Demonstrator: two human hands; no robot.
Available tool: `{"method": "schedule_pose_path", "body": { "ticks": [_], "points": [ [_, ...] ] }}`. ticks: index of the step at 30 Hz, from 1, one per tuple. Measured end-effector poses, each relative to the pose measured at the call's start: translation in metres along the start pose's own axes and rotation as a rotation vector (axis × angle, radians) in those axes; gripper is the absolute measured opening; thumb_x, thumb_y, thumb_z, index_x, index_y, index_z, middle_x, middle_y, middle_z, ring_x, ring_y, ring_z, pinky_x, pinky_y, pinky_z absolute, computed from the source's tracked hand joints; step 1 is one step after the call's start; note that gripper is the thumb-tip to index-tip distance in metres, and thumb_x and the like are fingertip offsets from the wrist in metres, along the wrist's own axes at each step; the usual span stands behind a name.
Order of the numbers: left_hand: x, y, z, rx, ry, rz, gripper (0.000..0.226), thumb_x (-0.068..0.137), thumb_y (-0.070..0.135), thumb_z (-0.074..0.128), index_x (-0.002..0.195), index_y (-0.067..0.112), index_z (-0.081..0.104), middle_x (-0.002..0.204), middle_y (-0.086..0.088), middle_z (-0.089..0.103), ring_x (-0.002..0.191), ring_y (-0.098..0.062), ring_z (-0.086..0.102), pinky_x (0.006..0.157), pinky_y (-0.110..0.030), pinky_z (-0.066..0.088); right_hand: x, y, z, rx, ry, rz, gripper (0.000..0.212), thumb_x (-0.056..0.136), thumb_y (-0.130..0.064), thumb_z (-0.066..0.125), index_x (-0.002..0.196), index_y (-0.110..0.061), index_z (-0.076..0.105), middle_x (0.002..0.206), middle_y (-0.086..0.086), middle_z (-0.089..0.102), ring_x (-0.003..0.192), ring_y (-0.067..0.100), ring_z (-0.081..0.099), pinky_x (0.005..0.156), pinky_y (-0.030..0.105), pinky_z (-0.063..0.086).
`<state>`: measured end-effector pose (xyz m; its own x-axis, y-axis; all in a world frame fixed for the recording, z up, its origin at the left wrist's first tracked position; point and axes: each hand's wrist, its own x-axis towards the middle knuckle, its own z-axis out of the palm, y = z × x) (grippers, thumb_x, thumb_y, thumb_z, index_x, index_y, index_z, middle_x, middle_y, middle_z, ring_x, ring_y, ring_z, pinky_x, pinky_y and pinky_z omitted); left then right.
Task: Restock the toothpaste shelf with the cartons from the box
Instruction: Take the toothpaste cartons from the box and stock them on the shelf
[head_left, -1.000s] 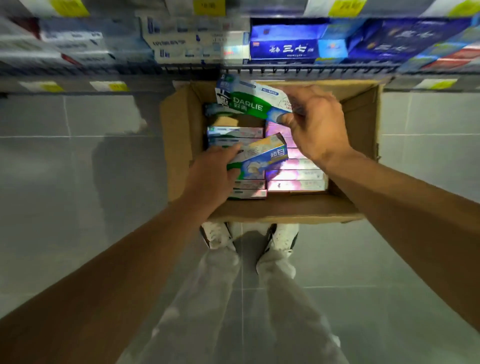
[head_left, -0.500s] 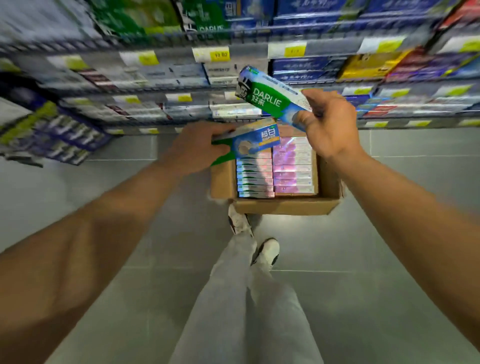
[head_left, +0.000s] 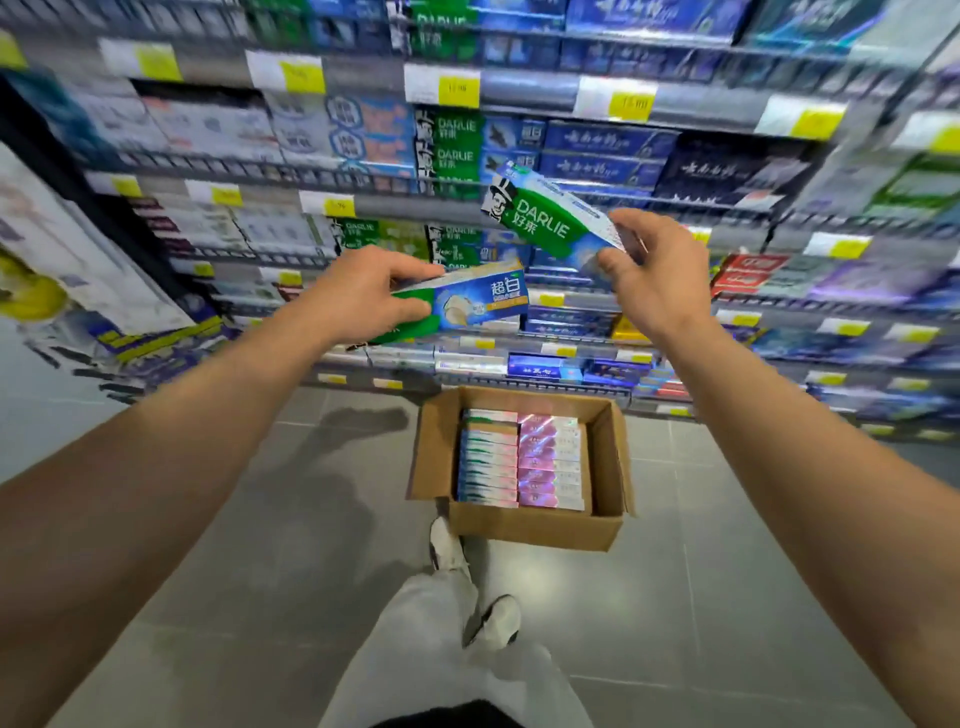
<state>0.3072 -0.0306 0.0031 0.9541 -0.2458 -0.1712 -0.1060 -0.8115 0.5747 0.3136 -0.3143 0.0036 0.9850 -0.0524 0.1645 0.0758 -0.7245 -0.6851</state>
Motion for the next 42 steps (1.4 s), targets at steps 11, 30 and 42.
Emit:
{"method": "schedule_pose_path", "body": {
  "ticks": [11, 30, 42],
  "points": [
    [0.006, 0.038, -0.117, 0.044, 0.196, 0.121, 0.044, 0.088, 0.022, 0.067, 0.131, 0.025, 0.058, 0.128, 0.0, 0.062, 0.083, -0.011, 0.052, 0.061, -0.016, 0.037, 0.065, -0.093, -0.071, -0.114, 0.148, -0.257, 0.043, 0.089, -0.025, 0.063, 0.131, -0.016, 0.058, 0.131, 0.008, 0.059, 0.122, 0.026, 0.052, 0.098, 0.031, 0.037],
    [0.125, 0.0, -0.281, 0.11, 0.243, 0.32, 0.046, 0.086, 0.021, 0.07, 0.13, 0.028, 0.058, 0.135, 0.004, 0.056, 0.122, -0.014, 0.052, 0.093, -0.018, 0.036, 0.217, -0.213, -0.065, -0.167, 0.308, -0.368, 0.041, 0.086, -0.027, 0.066, 0.126, -0.021, 0.062, 0.124, 0.002, 0.062, 0.116, 0.017, 0.056, 0.098, 0.025, 0.038],
    [0.164, 0.003, -0.302, 0.141, 0.238, 0.381, 0.047, 0.087, 0.024, 0.068, 0.132, 0.031, 0.056, 0.137, 0.008, 0.054, 0.114, -0.007, 0.054, 0.091, -0.018, 0.038, 0.283, -0.238, -0.062, -0.218, 0.239, -0.387, 0.036, 0.087, -0.014, 0.064, 0.124, -0.014, 0.065, 0.128, 0.003, 0.063, 0.121, 0.013, 0.054, 0.099, 0.018, 0.035]
  ]
}}
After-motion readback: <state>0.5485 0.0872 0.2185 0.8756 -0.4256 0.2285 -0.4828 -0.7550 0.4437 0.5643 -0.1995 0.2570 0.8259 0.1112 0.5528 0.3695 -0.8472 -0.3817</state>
